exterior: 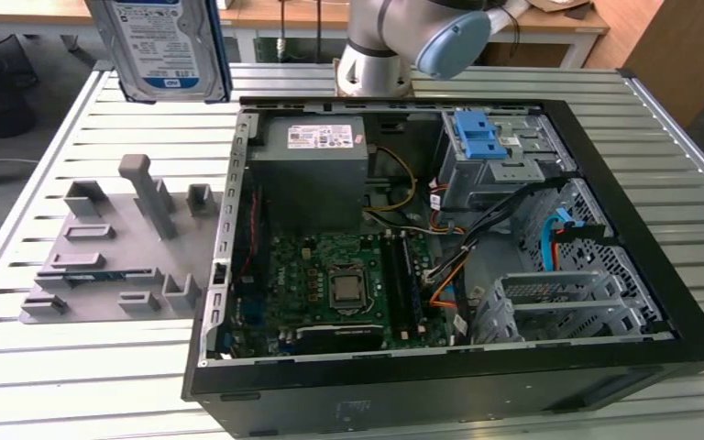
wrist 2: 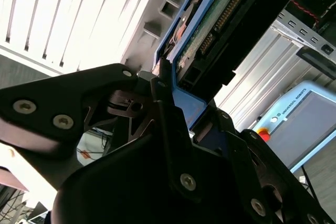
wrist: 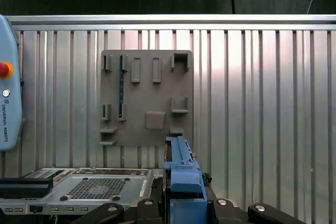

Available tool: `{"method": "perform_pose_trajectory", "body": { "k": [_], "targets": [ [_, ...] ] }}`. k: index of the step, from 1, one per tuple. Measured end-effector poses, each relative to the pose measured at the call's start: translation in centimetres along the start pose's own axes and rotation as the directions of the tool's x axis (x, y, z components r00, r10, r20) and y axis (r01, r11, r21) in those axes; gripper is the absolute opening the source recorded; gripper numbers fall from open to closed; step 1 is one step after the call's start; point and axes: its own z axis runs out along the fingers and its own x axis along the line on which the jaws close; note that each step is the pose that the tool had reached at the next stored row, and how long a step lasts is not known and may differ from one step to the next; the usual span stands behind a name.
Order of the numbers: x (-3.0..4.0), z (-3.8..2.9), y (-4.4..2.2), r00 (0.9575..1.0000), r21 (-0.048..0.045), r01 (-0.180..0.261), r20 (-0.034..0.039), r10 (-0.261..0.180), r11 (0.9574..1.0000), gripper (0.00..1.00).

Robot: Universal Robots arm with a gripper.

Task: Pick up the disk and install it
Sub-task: 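Pick up the disk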

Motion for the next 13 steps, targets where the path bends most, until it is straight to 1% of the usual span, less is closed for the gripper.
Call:
{"method": "perform_pose_trajectory", "body": {
  "k": [10, 11, 13],
  "targets": [
    [0.74, -0.01, -2.37, 1.0, -0.0028, 0.0, -0.0001, 0.0, 1.0, 0.36],
    [0.78, -0.01, -2.56, 1.0, -0.0029, 0.0, 0.0, 0.0, 1.0, 0.36],
    [0.79, -0.02, -2.65, 1.0, -0.0031, 0.0, -0.0001, 0.0, 1.0, 0.36]
  ]
}}
